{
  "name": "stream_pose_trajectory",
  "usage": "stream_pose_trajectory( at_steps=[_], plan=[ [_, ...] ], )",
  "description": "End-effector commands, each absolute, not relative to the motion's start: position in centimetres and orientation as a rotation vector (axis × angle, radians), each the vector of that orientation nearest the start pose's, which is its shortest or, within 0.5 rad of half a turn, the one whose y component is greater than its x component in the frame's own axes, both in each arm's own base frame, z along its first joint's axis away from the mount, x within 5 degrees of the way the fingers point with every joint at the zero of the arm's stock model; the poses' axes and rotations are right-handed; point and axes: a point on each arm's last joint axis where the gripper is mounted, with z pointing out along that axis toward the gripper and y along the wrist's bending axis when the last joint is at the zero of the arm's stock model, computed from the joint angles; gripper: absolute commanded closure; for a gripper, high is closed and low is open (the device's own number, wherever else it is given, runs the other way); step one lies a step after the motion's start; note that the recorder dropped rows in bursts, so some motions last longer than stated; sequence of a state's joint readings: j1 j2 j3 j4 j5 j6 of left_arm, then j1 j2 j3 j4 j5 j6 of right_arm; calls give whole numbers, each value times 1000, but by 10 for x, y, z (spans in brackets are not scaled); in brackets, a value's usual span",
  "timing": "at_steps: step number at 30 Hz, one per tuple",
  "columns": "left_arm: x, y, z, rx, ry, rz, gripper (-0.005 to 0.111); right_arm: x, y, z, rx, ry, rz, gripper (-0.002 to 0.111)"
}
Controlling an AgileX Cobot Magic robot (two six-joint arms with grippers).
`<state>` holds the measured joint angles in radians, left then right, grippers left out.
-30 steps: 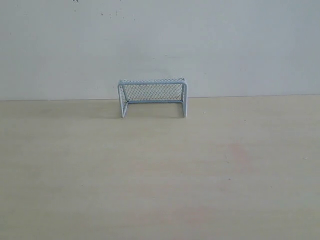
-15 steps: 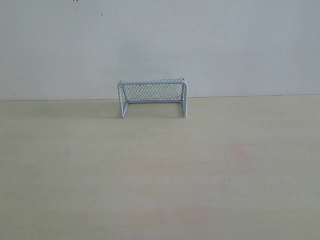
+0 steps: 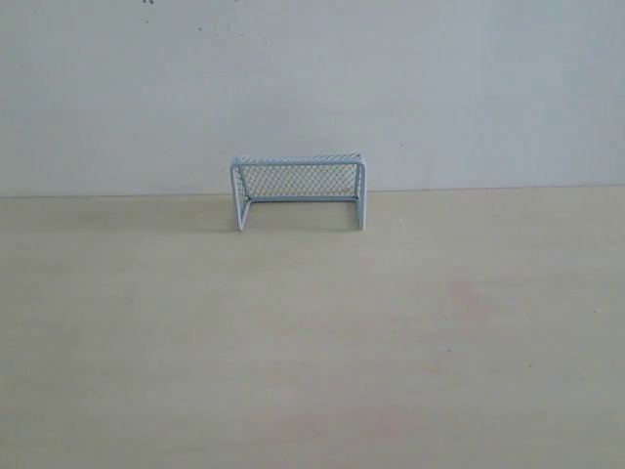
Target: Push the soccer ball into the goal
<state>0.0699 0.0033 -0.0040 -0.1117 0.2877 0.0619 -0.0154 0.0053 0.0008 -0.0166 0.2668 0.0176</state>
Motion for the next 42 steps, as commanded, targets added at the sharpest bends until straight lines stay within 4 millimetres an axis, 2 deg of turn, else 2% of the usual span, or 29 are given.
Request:
stream_pose_trajectory(
  at_steps=[1, 15, 42],
  plan=[
    [55, 1, 187, -87, 1768, -12, 102, 54, -2, 185, 26, 1797, -25, 108],
    [55, 1, 187, -87, 1768, -12, 102, 54, 3, 183, -50, 1816, 49, 108],
    [55, 1, 187, -87, 1768, -12, 102, 54, 3, 183, -41, 1816, 55, 108]
  ],
)
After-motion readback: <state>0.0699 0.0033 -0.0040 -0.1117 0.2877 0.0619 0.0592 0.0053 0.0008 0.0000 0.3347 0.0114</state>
